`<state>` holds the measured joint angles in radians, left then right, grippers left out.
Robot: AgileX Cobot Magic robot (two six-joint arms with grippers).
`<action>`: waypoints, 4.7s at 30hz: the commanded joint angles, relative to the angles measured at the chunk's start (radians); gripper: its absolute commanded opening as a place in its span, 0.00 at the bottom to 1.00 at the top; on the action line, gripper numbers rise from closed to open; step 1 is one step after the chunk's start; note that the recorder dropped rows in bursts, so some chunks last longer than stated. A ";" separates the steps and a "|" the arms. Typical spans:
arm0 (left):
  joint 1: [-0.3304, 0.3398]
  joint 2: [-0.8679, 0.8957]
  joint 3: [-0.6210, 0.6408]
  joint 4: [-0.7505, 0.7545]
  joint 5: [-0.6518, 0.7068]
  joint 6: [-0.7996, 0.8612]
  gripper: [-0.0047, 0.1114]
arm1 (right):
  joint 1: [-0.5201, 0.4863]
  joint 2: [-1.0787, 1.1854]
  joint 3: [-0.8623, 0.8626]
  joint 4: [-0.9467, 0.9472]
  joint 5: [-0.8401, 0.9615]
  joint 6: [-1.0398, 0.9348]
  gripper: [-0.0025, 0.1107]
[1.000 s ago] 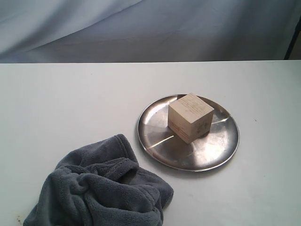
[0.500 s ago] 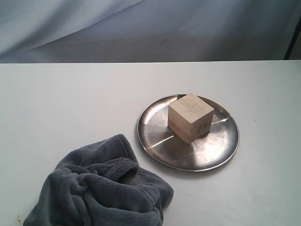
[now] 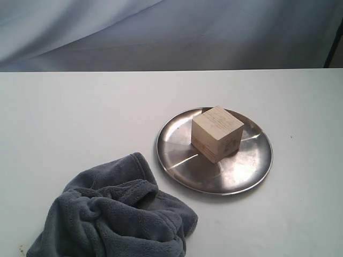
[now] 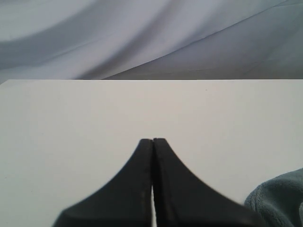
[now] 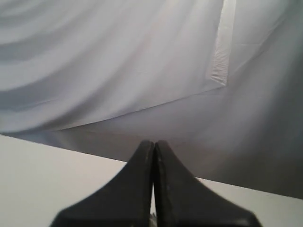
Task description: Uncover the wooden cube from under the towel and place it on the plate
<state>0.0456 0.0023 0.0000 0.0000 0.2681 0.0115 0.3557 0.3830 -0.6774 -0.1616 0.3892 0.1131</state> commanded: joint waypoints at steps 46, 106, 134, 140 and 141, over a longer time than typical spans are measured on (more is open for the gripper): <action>-0.003 -0.002 0.000 0.000 -0.006 -0.002 0.04 | -0.496 -0.330 0.560 0.177 -0.199 -0.264 0.02; -0.003 -0.002 0.000 0.000 -0.006 -0.002 0.04 | -0.367 -0.383 0.677 0.154 -0.044 -0.195 0.02; -0.003 -0.002 0.000 0.000 -0.006 -0.002 0.04 | -0.365 -0.383 0.677 0.154 -0.046 -0.192 0.02; -0.003 -0.002 0.000 0.000 -0.006 -0.002 0.04 | -0.365 -0.383 0.677 0.154 -0.046 -0.192 0.02; -0.003 -0.002 0.000 0.000 -0.006 -0.002 0.04 | -0.365 -0.383 0.677 0.154 -0.046 -0.192 0.02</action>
<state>0.0456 0.0023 0.0000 0.0000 0.2681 0.0115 -0.0117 0.0057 -0.0036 0.0000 0.3450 -0.0797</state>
